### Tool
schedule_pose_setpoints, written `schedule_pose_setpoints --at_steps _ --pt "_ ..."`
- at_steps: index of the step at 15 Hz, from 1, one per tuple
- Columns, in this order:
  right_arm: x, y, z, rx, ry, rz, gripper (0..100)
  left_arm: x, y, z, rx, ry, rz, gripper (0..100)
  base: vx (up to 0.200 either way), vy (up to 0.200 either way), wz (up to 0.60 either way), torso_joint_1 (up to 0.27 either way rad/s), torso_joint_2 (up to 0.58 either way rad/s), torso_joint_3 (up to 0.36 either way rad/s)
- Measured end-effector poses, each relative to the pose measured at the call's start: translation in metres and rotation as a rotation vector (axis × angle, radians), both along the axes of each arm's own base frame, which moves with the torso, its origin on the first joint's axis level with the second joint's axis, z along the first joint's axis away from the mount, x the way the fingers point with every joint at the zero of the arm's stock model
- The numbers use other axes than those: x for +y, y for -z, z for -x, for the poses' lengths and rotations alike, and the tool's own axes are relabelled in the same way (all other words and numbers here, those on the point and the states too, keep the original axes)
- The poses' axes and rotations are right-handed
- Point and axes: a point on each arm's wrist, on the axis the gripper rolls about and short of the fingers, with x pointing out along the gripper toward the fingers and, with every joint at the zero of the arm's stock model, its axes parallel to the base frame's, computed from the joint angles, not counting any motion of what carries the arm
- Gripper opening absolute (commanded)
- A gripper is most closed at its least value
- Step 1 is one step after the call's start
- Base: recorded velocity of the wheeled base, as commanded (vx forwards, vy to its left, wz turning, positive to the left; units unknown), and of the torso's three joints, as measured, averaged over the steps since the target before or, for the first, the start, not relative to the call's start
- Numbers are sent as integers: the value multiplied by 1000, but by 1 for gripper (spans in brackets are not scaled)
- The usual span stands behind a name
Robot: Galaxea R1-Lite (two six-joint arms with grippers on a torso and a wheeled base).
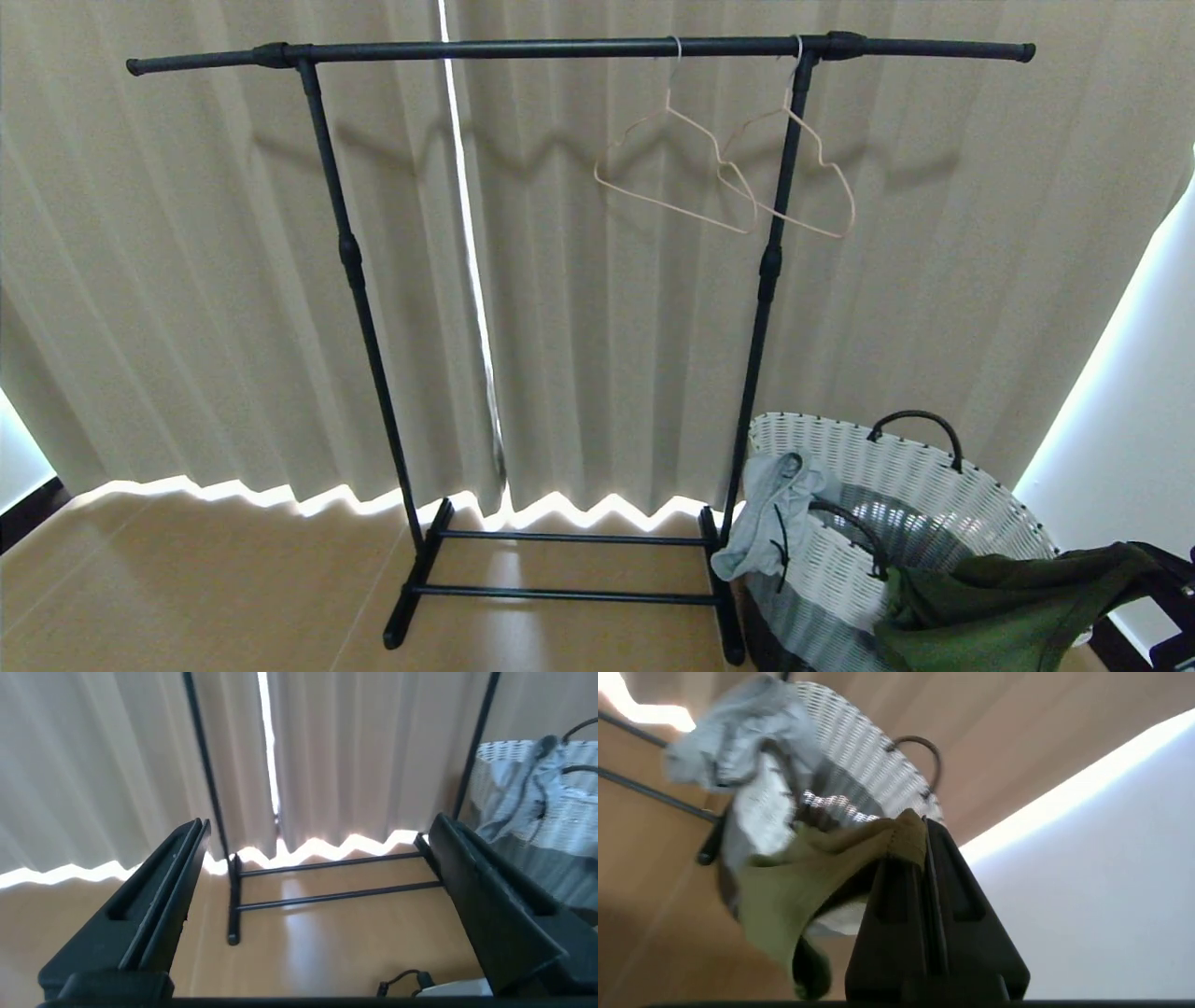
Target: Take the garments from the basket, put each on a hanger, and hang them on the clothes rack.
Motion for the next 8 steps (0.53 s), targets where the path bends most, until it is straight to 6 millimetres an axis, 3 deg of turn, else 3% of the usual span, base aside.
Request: schedule_pose_setpoints --at_steps 5,8 --pt "9 -5 -8 23 -108 -17 0 0 1 0 -5 2 -52 100 0 0 0 0 0 0" --pt "28 -23 -22 23 -238 -77 0 -1 0 0 -12 26 -94 100 0 0 0 0 0 0"
